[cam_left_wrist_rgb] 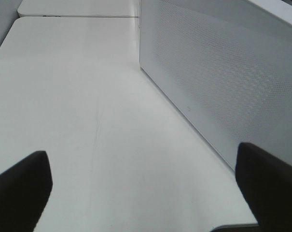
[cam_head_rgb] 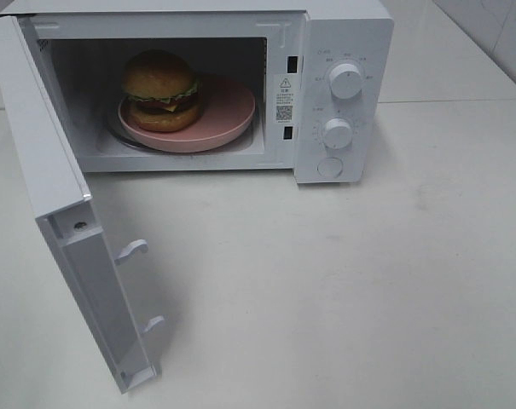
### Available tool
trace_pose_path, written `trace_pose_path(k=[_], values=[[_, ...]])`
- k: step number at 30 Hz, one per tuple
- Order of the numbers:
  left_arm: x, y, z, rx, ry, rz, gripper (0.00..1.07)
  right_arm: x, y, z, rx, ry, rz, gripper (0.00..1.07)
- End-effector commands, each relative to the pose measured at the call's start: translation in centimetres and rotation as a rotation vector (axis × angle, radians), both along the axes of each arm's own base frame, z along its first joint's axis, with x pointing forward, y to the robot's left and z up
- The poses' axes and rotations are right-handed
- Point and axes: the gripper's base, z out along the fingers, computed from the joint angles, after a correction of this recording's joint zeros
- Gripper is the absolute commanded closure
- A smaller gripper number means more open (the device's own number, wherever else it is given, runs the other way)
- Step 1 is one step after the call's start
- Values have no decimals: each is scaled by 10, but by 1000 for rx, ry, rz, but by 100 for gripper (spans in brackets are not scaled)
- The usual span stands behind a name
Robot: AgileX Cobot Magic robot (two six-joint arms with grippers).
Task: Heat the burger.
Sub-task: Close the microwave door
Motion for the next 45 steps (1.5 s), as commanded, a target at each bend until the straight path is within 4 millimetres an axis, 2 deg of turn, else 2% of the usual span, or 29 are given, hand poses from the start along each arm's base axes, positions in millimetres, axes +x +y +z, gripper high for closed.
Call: trace_pose_path(k=[1,14,20,22,23,24,25,26,27,28,29,30,31,32,33,34,35,36,37,38,41,45], values=[[-3,0,-1,-4,-15,3,9,-4,0,0,0,-32,-1,31],[-2,-1,0,-17,-11,2,9,-4,0,0,0,-32,-1,31],[6,-3,18,-63,-59,-12,9,-4,0,0,1,-32,-1,31],[16,-2,23,-67,-57,-3,16,-4,0,0,1,-32,-1,31],[16,-2,23,-67,-57,-3,16,-4,0,0,1,-32,-1,31],[24,-1,24,-70,-42,2,25,-4,0,0,1,-32,-1,31],[29,0,25,-72,-31,4,30,-4,0,0,1,-32,-1,31],[29,0,25,-72,-31,4,30,-4,0,0,1,-32,-1,31],[37,0,26,-72,-16,8,45,-4,0,0,1,-32,-1,31],[37,0,26,-72,-16,8,45,-4,0,0,1,-32,-1,31],[44,1,27,-75,-9,14,59,-4,0,0,1,-32,-1,31],[51,2,28,-78,-11,20,67,-4,0,0,1,-32,-1,31],[51,2,28,-78,-11,20,67,-4,0,0,1,-32,-1,31],[55,3,29,-78,-12,25,81,-4,0,0,1,-32,-1,31],[55,3,29,-78,-12,25,81,-4,0,0,1,-32,-1,31],[64,4,30,-78,-13,34,93,-4,0,0,1,-32,-1,31],[72,5,31,-81,-14,41,101,-4,0,0,1,-32,-1,31],[72,5,31,-81,-14,41,101,-4,0,0,1,-32,-1,31],[76,6,32,-78,-17,44,107,-4,0,0,1,-32,-1,31],[84,7,32,-67,-34,48,107,-4,0,0,1,-32,-1,31],[88,8,31,-57,-39,48,107,-4,0,0,1,-32,-1,31],[107,12,19,-35,-87,66,107,-4,0,0,1,-32,-1,31]])
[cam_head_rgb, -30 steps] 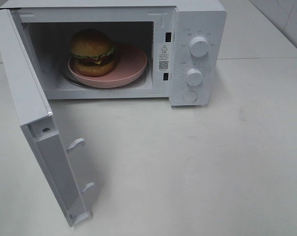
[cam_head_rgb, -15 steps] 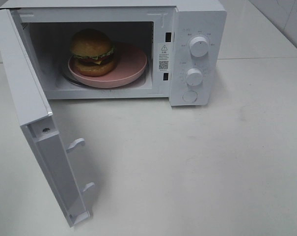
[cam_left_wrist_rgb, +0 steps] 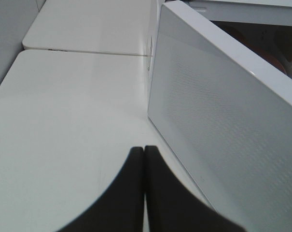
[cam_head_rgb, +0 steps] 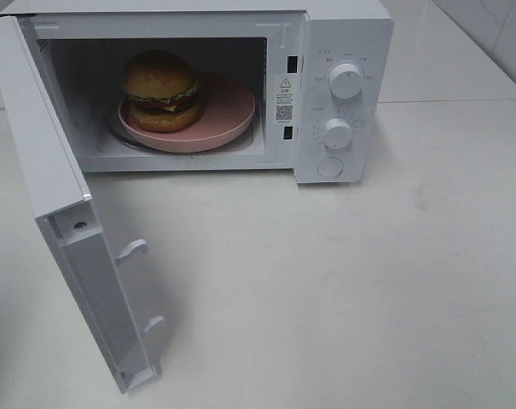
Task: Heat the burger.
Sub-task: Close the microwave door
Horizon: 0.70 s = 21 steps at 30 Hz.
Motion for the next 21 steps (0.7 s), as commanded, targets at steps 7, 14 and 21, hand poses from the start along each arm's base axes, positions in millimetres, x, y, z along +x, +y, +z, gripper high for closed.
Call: trace_pose_path(k=[7,14,21], values=[[28,8,-32,36,-139,65,107,-4,0,0,2,-32,-2,31],[39,15,-48,72,-219,127,107,-4,0,0,2,-32,-2,31],[47,23,-64,81,-319,207,107,-4,0,0,2,-32,-2,31]])
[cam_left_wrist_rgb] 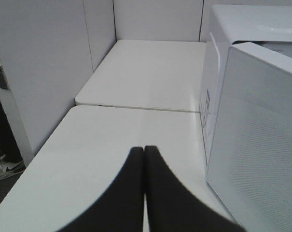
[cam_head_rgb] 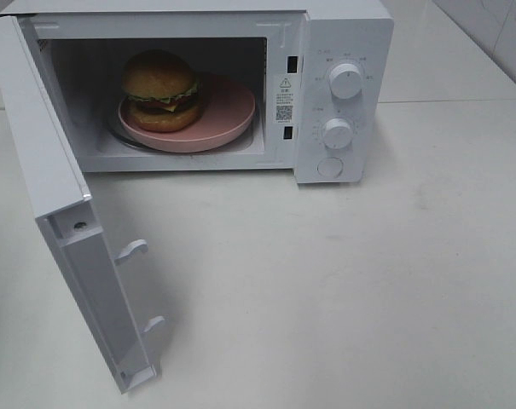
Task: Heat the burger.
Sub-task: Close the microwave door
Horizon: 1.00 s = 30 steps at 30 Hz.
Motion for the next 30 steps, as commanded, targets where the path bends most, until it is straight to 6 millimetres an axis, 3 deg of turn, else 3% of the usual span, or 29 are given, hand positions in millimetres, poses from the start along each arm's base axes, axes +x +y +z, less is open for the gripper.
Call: trace_pose_path(k=[1,13,22,30], values=[[3,1,-1,-11,-52,10,107,-4,0,0,2,-32,-2,31],[29,-13,-15,-11,7,-170,107,-4,0,0,2,-32,-2,31],[48,-32,-23,-6,-33,-401,107,-4,0,0,2,-32,-2,31],[65,-37,-32,-51,-40,-467,107,-4,0,0,2,-32,-2,31]])
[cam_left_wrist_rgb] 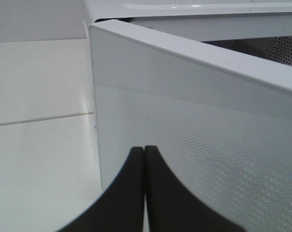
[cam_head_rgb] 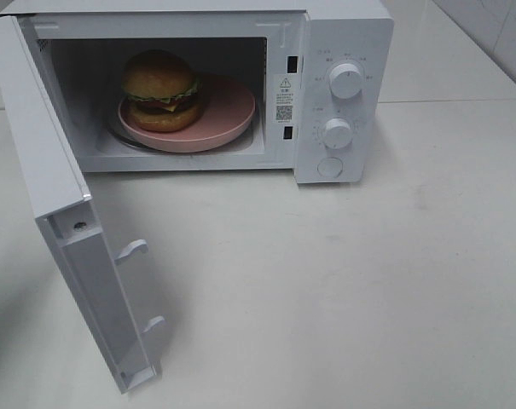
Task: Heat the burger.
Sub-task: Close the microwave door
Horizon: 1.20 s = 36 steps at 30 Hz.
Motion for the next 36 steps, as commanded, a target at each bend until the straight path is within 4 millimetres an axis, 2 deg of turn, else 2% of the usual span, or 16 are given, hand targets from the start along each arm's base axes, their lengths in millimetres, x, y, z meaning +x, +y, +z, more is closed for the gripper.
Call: trace_pose_path(k=[1,7,11,16,25,27,33,35,36], values=[[6,-2,3,-30,-33,-30,107,-4,0,0,2,-32,-2,31],[20,-8,-2,-32,-3,-96,107,-4,0,0,2,-32,-2,31],[32,-25,-7,-7,11,-172,107,-4,0,0,2,-32,-2,31],[39,-36,-13,-19,23,-166,107,-4,0,0,2,-32,-2,31],[54,-59,-11,-33,1,-170,107,-4,0,0,2,-32,-2,31],[62,-73,-12,-44,3,-180,107,-4,0,0,2,-32,-2,31],[71,-86,-13,-55,2,-171,107,-4,0,0,2,-32,-2,31],[80,-100,-14,-57,2,-160,107,-4,0,0,2,-32,-2,31],[80,-100,-14,-57,2,-160,107,-4,0,0,2,-32,-2,31]])
